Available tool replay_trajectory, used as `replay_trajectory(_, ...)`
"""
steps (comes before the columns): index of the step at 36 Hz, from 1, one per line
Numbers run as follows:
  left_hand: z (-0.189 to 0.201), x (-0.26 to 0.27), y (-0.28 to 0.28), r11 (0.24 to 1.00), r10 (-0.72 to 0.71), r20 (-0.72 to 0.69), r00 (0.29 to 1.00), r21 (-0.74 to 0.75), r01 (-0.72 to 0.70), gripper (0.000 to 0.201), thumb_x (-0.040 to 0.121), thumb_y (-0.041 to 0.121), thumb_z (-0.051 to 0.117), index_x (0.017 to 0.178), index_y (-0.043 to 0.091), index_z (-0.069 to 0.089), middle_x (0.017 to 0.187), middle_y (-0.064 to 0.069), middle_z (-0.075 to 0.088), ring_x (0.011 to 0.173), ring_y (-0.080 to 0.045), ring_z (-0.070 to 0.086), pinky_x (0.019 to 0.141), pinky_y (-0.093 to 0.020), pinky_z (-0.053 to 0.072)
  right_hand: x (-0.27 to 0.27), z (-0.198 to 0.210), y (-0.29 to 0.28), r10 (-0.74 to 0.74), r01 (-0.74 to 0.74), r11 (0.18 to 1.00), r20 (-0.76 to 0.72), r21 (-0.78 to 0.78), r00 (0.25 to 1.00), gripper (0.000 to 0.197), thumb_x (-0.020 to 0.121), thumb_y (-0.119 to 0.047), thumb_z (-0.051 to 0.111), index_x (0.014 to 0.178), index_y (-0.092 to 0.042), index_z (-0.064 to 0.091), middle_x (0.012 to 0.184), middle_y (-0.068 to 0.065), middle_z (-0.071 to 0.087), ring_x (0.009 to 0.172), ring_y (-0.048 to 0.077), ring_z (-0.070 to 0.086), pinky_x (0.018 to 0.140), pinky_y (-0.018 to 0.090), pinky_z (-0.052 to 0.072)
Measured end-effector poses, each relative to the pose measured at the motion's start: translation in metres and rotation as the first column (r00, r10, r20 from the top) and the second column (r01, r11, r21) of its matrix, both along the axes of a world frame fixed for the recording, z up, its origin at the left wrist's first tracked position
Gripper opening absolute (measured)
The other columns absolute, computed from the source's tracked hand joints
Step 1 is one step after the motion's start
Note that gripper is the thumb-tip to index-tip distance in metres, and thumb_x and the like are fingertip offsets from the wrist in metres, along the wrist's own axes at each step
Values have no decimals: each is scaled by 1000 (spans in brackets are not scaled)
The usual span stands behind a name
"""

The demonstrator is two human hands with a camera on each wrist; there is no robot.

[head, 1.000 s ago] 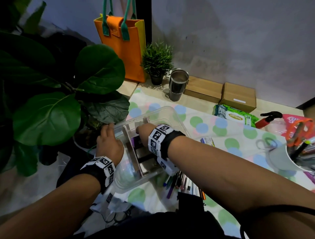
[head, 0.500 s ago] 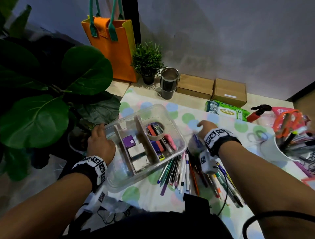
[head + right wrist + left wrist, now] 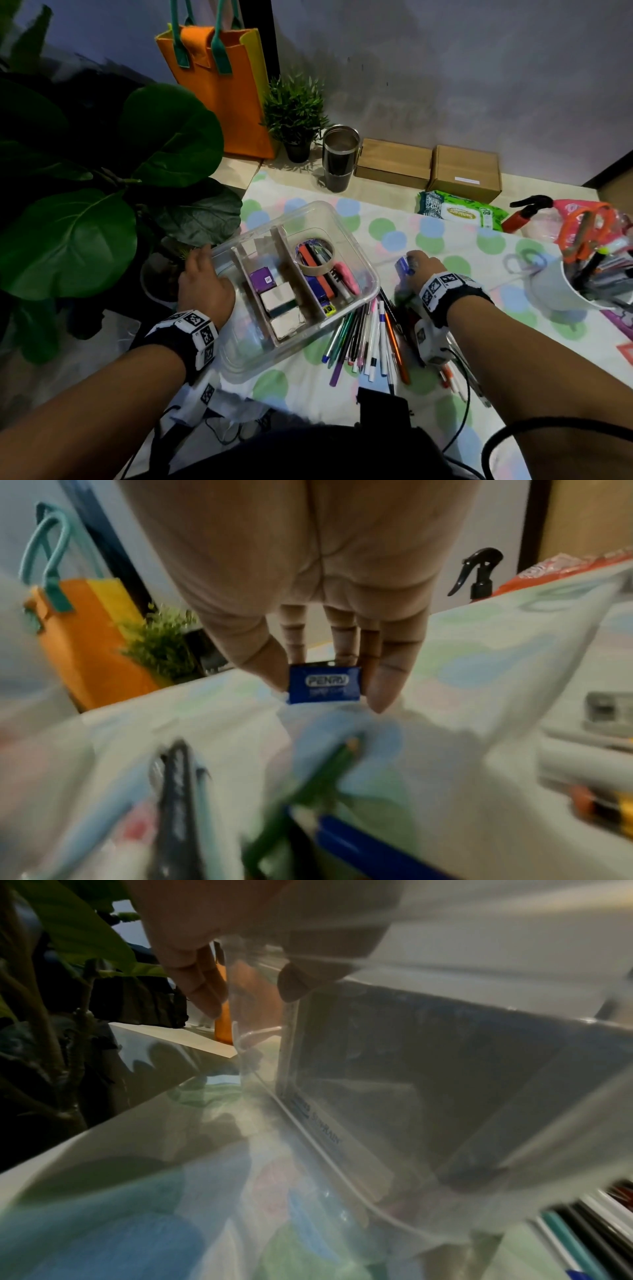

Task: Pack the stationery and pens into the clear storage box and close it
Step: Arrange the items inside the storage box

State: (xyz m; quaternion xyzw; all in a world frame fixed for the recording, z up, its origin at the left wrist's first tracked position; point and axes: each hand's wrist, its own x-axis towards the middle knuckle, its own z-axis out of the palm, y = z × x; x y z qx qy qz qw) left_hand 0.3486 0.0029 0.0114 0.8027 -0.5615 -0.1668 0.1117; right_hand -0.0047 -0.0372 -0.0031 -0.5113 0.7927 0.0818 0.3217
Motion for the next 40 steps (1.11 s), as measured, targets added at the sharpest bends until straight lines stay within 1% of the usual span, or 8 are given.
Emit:
replay_trajectory(2,0,0,0,1000,2,-12,1000,-5,-2,64,86,7,49,146,4,27,150,-21,27,124,-48,40,105,-48,34,-1,8,-4,-43,44,999,54,-24,998,46,88,-17,57,132,-12,48,129,17,55,115,34,55,93,35,46)
replay_trajectory(6,-1,1,0,1000,4,-14,1000,6,-4,64,86,9,49,146,6,26,151,-19,26,123,-46,40,104,-47,36,6,25,-12,-70,95,988,192,-122,979,33,90,-20,54,122,-12,61,121,15,63,84,28,57,62,27,46)
replay_trajectory(11,-1,1,0,1000,8,-13,1000,25,-8,65,87,9,48,146,7,24,151,-17,24,122,-45,41,102,-47,36,32,55,-19,-47,155,949,364,-273,930,28,90,-17,54,115,-9,65,109,17,65,84,27,57,88,47,52)
replay_trajectory(17,1,-1,1,1000,9,-15,1000,-7,-9,64,84,6,50,144,5,29,148,-19,28,118,-48,43,100,-48,37,80,92,-21,123,79,922,480,-379,869,27,89,-18,57,115,-11,65,106,12,67,83,19,54,82,36,50)
replay_trajectory(21,3,-2,2,1000,9,-22,1000,-9,-9,64,84,6,51,144,5,30,149,-20,29,119,-49,44,100,-49,38,116,107,-16,286,-90,904,434,-418,854,28,90,-19,54,116,-14,64,111,8,66,93,22,59,77,24,42)
replay_trajectory(30,5,-1,2,1000,4,-40,999,10,-3,66,86,9,49,147,8,25,152,-16,24,122,-46,41,103,-46,36,185,98,-14,514,-424,838,239,-343,824,29,90,-17,55,114,-5,64,114,16,66,106,32,60,92,34,50)
replay_trajectory(36,5,0,3,1000,-4,-60,998,-3,4,66,86,7,49,147,6,24,152,-18,24,124,-45,39,105,-45,33,220,80,-20,663,-640,735,38,-223,748,25,91,-18,53,107,-2,63,114,17,64,106,33,61,83,32,47)
replay_trajectory(40,6,-1,3,1000,-6,-63,998,-10,6,65,86,7,49,147,6,25,151,-18,24,127,-43,37,107,-43,30,230,73,-23,724,-711,682,22,-172,689,24,95,-14,46,112,-2,59,119,16,61,113,31,56,100,35,38)
